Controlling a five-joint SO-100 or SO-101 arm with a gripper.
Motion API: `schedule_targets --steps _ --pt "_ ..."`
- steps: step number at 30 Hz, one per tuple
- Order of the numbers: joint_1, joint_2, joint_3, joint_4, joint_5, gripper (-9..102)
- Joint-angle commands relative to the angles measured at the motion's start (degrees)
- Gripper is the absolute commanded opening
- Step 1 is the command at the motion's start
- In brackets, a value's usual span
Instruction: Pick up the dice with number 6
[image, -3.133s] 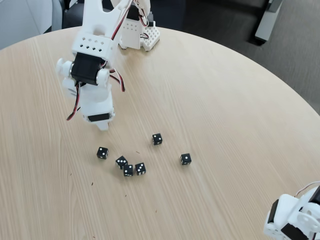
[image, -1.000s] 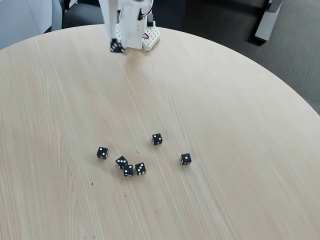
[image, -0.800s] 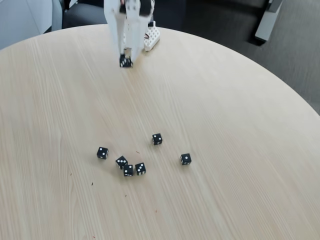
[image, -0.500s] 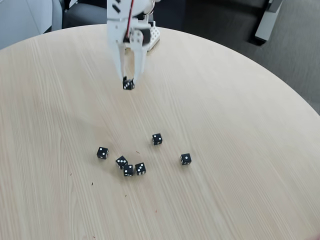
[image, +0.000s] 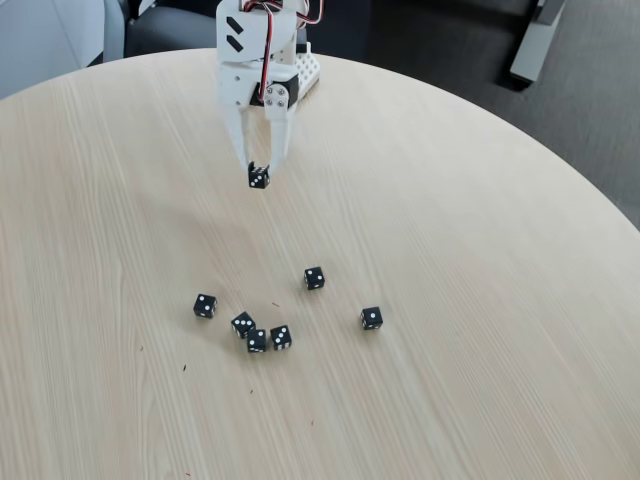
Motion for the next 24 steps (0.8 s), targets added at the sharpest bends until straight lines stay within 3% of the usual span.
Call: schedule_targets --steps 1,9,24 --pt "0.09 2.90 -0.35 2.46 -3.08 0" --pt "0.09 16.00 -1.23 17.75 -11.16 0" --pt "0.18 16.96 -1.23 17.75 -15.64 0"
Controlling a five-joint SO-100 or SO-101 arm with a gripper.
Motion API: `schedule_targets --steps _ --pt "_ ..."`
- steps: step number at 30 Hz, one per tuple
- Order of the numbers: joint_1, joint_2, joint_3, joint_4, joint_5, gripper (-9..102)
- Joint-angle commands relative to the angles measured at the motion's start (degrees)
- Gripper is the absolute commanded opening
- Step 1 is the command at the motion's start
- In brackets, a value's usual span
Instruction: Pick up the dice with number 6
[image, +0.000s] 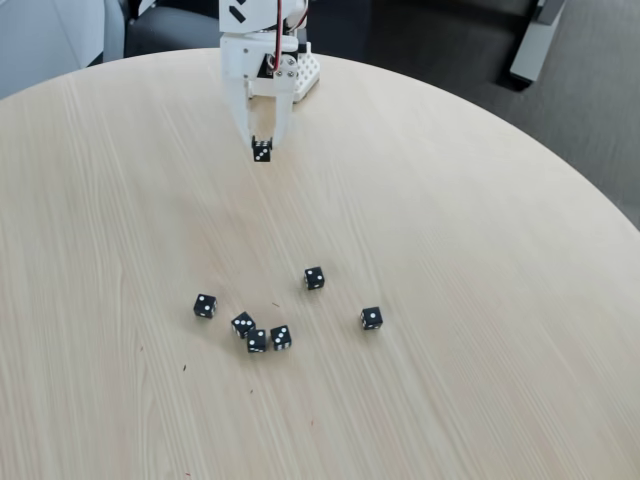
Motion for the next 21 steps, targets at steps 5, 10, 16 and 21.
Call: schedule_targets --steps 5,10,16,21 --pt "0.18 0.62 0.26 -0.88 -5.01 0" --pt "0.09 0.62 5.98 -4.31 -3.52 0" --pt "0.09 0.62 6.94 -5.63 -3.78 0" --pt "0.97 0.53 6.94 -5.63 -2.46 0"
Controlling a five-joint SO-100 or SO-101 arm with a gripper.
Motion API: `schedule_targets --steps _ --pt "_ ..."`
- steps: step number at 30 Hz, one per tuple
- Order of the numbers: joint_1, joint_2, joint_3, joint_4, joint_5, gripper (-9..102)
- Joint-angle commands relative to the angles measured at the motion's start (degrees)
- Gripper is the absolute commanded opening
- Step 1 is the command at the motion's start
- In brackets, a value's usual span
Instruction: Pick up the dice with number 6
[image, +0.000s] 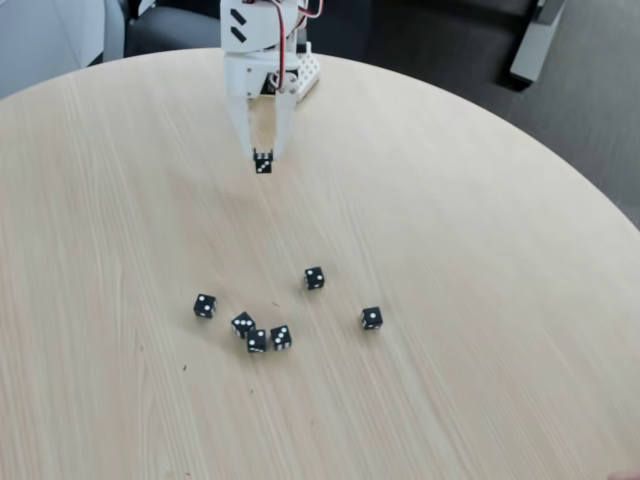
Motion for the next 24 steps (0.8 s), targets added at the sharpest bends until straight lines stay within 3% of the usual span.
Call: schedule_targets --steps 1,7,24 --pt "0.79 0.18 -0.26 -0.62 1.85 0" --pt "0.18 0.26 -0.26 -0.62 -6.86 0" --pt "-0.44 0.26 -0.18 -0.79 -6.59 0"
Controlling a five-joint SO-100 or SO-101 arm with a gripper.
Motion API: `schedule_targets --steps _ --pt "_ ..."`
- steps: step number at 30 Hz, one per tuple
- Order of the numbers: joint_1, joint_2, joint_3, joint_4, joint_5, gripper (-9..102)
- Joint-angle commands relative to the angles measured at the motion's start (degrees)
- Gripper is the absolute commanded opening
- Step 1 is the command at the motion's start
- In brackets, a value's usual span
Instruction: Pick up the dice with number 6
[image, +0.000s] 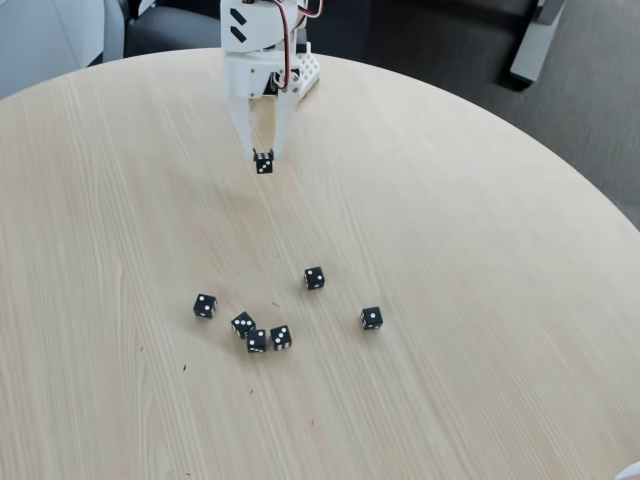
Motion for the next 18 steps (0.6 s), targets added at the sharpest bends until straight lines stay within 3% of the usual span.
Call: schedule_targets --steps 1,8,15,18 --pt "-0.35 0.26 -0.18 -0.79 0.88 1" --pt "-0.35 0.18 -0.18 -0.79 1.85 1" --pt "0.00 0.18 -0.18 -0.79 18.28 2" --pt "0.62 0.18 -0.18 -0.79 18.81 2"
